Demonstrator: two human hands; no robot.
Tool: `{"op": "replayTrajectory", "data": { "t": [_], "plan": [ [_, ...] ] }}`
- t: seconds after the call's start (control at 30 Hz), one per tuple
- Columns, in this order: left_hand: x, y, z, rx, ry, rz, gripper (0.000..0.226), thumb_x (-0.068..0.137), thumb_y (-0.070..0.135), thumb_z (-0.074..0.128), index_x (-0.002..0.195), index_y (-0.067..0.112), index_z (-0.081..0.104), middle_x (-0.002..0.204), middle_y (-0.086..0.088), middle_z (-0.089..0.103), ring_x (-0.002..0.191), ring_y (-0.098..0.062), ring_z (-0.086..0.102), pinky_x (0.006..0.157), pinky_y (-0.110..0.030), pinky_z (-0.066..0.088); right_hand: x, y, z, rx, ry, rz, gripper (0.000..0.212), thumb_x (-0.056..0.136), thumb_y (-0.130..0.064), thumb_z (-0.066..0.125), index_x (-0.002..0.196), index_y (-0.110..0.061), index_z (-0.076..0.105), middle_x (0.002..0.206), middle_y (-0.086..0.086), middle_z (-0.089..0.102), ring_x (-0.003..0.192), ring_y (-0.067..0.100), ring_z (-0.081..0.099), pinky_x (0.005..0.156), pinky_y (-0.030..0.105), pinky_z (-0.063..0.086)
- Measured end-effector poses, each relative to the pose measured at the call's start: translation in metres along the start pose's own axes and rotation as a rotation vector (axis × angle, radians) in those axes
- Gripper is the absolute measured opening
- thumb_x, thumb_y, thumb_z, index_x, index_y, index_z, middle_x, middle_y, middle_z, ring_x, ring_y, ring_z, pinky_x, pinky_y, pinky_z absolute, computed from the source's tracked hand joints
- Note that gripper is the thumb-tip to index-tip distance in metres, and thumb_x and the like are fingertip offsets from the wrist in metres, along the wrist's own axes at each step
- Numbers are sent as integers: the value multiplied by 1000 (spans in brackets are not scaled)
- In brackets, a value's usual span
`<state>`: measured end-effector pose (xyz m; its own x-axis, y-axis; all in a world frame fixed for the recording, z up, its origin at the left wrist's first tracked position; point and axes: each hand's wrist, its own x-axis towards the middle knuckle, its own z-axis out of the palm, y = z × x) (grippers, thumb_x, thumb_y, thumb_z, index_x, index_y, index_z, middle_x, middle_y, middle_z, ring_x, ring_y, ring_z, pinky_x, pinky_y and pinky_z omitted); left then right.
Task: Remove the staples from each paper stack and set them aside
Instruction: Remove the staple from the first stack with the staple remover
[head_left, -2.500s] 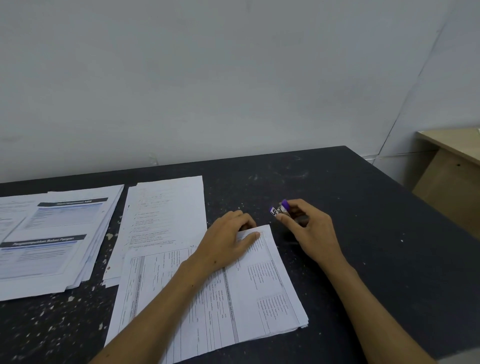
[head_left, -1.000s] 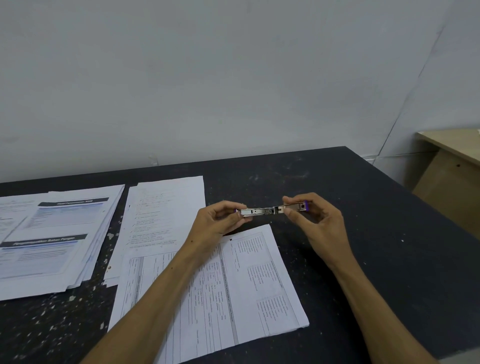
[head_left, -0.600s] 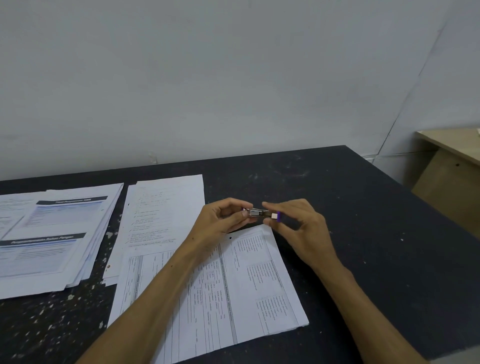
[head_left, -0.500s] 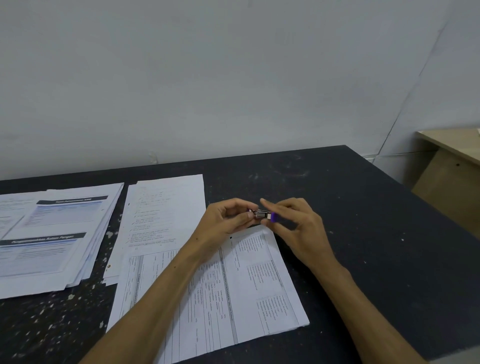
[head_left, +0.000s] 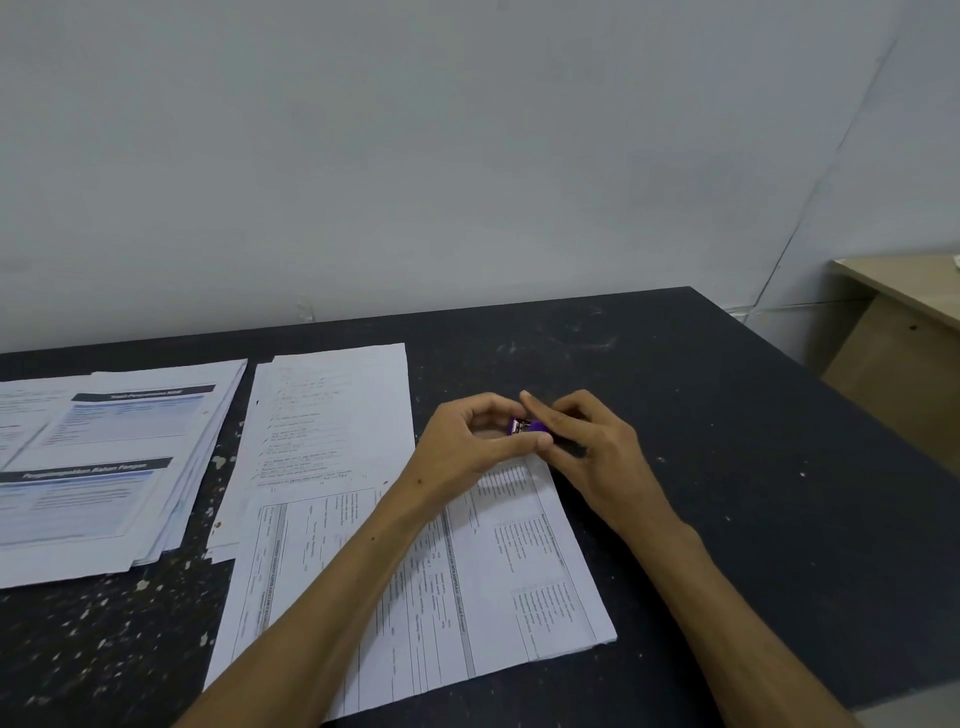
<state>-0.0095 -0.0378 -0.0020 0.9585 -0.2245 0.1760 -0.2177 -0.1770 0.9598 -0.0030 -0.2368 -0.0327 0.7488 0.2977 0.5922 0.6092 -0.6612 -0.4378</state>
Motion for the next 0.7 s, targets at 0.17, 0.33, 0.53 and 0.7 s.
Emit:
{"op": "replayTrajectory", "data": {
  "t": [0.17,0.33,0.53,0.7],
  "plan": [
    [2,-2,0,-61,29,-38,22,88,27,81,107,16,78,101,0,80,98,-21,76,96,-43,61,-1,-2,0,129,19,81,64,91,-27,76,149,-34,50,112,-9,57,100,1,57,87,5,46],
    [6,1,-1,-138,60,-108,35,81,39,85,107,18,77,105,-1,80,101,-24,76,99,-50,58,-3,-4,-11,278,44,252,35,82,-47,77,113,-32,73,106,-18,71,101,2,65,88,22,55],
    [8,4,4,-58,38,-95,35,82,49,81,103,21,77,100,3,80,97,-21,76,99,-49,59,-6,-7,-9,57,50,115,25,91,-27,77,115,-20,76,106,-8,75,94,4,69,85,24,59],
    [9,11,5,-159,44,-154,53,85,58,69,104,9,77,102,-4,80,98,-22,77,104,-44,56,-5,-11,-4,22,65,156,17,96,-21,71,111,-14,69,97,-6,71,81,5,65,75,16,54]
  ]
}}
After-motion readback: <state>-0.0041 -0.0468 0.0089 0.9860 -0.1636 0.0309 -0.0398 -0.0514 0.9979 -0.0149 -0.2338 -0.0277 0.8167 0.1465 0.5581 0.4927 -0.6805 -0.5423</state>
